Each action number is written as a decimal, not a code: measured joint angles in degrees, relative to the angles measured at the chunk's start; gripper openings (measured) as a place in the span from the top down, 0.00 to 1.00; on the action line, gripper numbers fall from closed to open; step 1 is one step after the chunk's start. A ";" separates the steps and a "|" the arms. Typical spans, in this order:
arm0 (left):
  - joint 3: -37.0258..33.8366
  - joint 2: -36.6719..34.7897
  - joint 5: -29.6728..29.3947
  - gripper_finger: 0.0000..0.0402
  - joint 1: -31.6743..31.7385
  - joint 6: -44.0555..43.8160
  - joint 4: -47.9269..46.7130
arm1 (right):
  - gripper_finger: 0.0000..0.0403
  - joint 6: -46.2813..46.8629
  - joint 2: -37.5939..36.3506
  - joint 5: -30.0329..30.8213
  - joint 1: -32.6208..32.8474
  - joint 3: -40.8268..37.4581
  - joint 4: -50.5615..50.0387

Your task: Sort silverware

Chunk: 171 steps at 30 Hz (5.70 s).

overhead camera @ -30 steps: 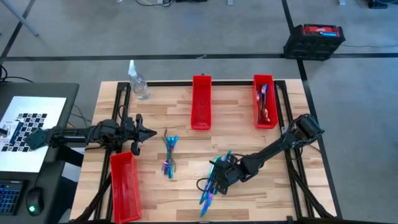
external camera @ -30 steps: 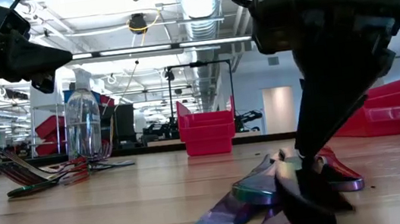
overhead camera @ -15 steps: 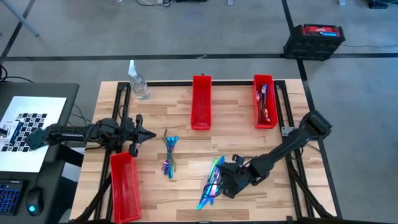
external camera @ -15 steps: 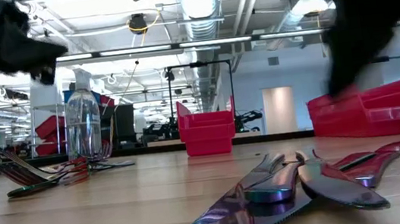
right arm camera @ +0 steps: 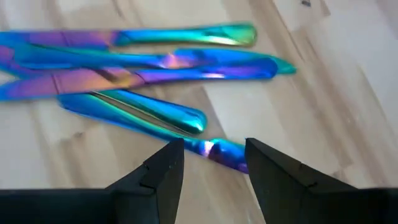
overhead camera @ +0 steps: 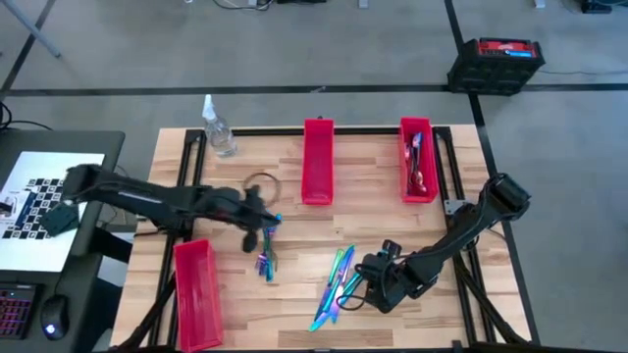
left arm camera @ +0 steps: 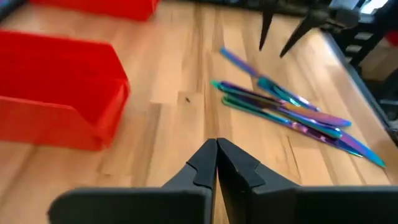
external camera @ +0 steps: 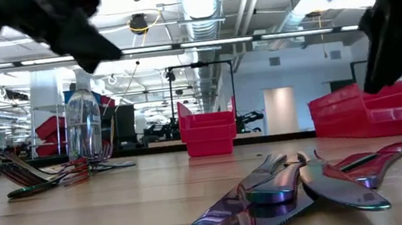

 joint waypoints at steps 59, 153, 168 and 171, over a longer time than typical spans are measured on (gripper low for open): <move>47.78 65.72 10.52 1.00 -9.12 9.14 -3.21 | 0.60 8.10 0.03 1.53 4.72 -14.03 15.79; 47.19 59.30 -3.70 1.00 -3.72 57.19 -8.16 | 0.60 12.58 -5.82 4.72 -7.39 -14.19 17.21; 47.52 64.95 0.79 1.00 -3.70 71.31 -2.49 | 0.60 33.16 3.45 7.43 -5.49 -13.95 23.16; 47.47 65.06 0.85 1.00 -3.70 70.88 -1.80 | 0.60 33.41 3.47 6.86 -6.41 -13.92 23.04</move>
